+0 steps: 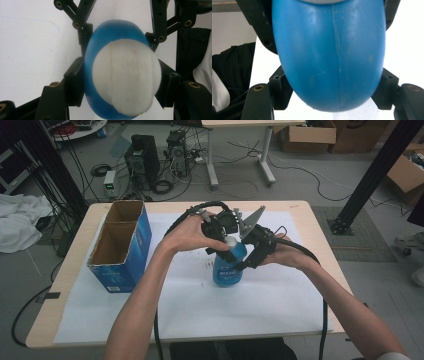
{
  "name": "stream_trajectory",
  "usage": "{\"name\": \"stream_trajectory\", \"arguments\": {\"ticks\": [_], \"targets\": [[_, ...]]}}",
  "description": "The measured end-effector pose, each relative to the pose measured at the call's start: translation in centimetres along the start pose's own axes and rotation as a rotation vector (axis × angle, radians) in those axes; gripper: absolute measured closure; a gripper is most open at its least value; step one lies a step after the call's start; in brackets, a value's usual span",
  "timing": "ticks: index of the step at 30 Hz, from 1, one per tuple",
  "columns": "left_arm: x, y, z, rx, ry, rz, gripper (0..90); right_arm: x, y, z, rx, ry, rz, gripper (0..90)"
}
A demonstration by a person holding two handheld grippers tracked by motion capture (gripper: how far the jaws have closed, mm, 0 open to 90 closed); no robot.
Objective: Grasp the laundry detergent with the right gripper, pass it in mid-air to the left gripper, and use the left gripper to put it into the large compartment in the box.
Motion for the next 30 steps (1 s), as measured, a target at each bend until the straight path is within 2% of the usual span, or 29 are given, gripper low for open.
{"name": "stream_trajectory", "arguments": {"ticks": [6, 16, 22, 26, 30], "targets": [[0.0, -0.2, 0.2, -0.010, 0.006, 0.008, 38.1, 0.1, -0.2, 0.3, -0.002, -0.008, -0.012, 29.2], [0.2, -0.6, 1.3, -0.017, 0.023, 0.046, 38.1, 0.6, -1.1, 1.2, -0.019, -0.030, -0.038, 27.6], [0.1, -0.7, 3.0, -0.024, 0.052, 0.084, 38.1, 1.1, -1.8, 1.9, -0.032, -0.054, -0.058, 25.9], [0.1, -0.9, 4.4, -0.039, 0.069, 0.124, 38.1, 1.5, -2.5, 2.4, -0.050, -0.078, -0.083, 24.6], [-0.1, -1.3, 5.7, -0.042, 0.088, 0.178, 38.1, 1.9, -3.3, 2.6, -0.094, -0.134, -0.108, 18.9]]}}
Point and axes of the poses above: each handheld gripper's, and its own axes: z roughly backward along the jaws, y roughly out of its top, x roughly to its right, the point moved 3 cm from there along -z, roughly forward along the jaws, and after that the axes turned 10 degrees about -y, right-handed, at the moved point
